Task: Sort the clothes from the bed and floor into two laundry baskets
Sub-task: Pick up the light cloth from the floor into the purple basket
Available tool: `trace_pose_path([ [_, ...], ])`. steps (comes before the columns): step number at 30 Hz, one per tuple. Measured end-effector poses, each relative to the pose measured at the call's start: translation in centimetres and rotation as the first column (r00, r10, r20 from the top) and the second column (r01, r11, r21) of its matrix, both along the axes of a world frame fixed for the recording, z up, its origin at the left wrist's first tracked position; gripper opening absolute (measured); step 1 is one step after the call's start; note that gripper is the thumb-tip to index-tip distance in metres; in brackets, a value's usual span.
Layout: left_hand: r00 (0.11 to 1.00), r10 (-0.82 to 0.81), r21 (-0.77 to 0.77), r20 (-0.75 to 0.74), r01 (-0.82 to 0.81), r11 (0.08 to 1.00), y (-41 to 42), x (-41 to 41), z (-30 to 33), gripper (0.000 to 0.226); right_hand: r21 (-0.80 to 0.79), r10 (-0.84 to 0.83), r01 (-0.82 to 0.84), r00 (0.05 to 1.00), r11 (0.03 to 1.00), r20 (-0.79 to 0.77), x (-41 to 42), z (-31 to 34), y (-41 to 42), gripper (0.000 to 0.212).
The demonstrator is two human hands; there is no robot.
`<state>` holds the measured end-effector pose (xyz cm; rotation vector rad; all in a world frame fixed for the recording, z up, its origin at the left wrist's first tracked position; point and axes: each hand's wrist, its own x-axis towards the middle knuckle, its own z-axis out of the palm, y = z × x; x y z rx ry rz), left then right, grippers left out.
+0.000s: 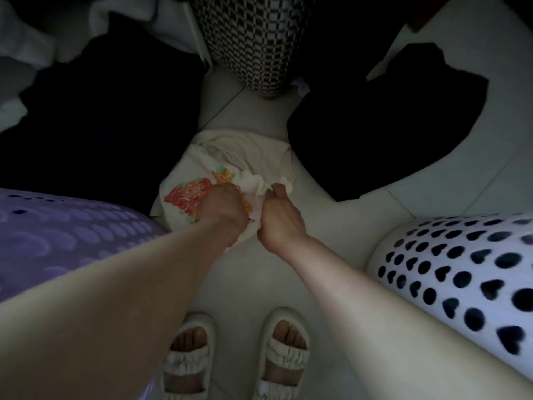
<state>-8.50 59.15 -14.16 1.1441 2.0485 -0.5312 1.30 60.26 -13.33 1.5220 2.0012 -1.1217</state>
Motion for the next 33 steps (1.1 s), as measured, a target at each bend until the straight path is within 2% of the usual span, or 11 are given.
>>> trace_pose_path([
  [3,0.994,0.069,0.154,-0.089,-0.055,0.987,0.5,-0.7,4.1,0.029,0.195,-0.066,0.074,0.997,0.978,-0.045,-0.2,4.7,0.5,0.042],
  [6,0.976,0.188,0.252,-0.109,-0.155,0.955,1.2,-1.1,9.2,0.027,0.335,-0.075,0.114,0.989,0.935,-0.127,-0.8,9.9,1.5,0.025],
  [9,0.965,0.254,0.375,-0.06,-0.214,0.902,1.6,-1.3,14.1,0.025,0.387,-0.072,0.177,0.96,0.905,-0.269,-2.0,14.6,2.2,0.02],
  [12,0.967,0.254,0.456,0.004,-0.227,0.86,1.7,-2.0,19.6,0.029,0.413,-0.029,0.227,0.901,0.882,-0.433,-3.2,19.6,2.7,0.021],
  [15,0.967,0.253,0.476,0.011,-0.228,0.849,1.8,-3.0,24.3,0.021,0.451,0.045,0.224,0.858,0.864,-0.511,-4.3,23.8,2.9,0.02],
  [18,0.944,0.331,0.503,0.007,-0.289,0.814,1.7,-4.0,28.8,0.014,0.467,0.106,0.215,0.815,0.858,-0.57,-5.1,28.2,2.9,0.024],
  [21,0.916,0.4,0.531,0.035,-0.357,0.769,1.8,-4.9,32.8,0.011,0.482,0.16,0.17,0.807,0.86,-0.569,-5.5,32.0,2.8,0.032],
  [23,0.902,0.427,0.552,0.062,-0.387,0.739,1.8,-5.5,35.3,0.008,0.484,0.172,0.096,0.861,0.87,-0.479,-5.8,34.1,2.6,0.036],
  [27,0.89,0.446,0.634,0.09,-0.397,0.664,1.1,-6.5,40.2,0.027,0.482,0.221,-0.031,0.913,0.876,-0.342,-7.2,37.9,2.0,0.065],
  [28,0.891,0.446,0.651,0.083,-0.387,0.653,0.8,-6.9,41.2,0.031,0.474,0.217,-0.031,0.913,0.88,-0.344,-7.8,38.6,1.8,0.066],
  [33,0.871,0.487,0.706,0.064,-0.384,0.594,-2.2,-10.0,45.8,0.035,0.515,0.215,0.083,0.844,0.853,-0.492,-11.9,41.9,-0.6,0.036],
])
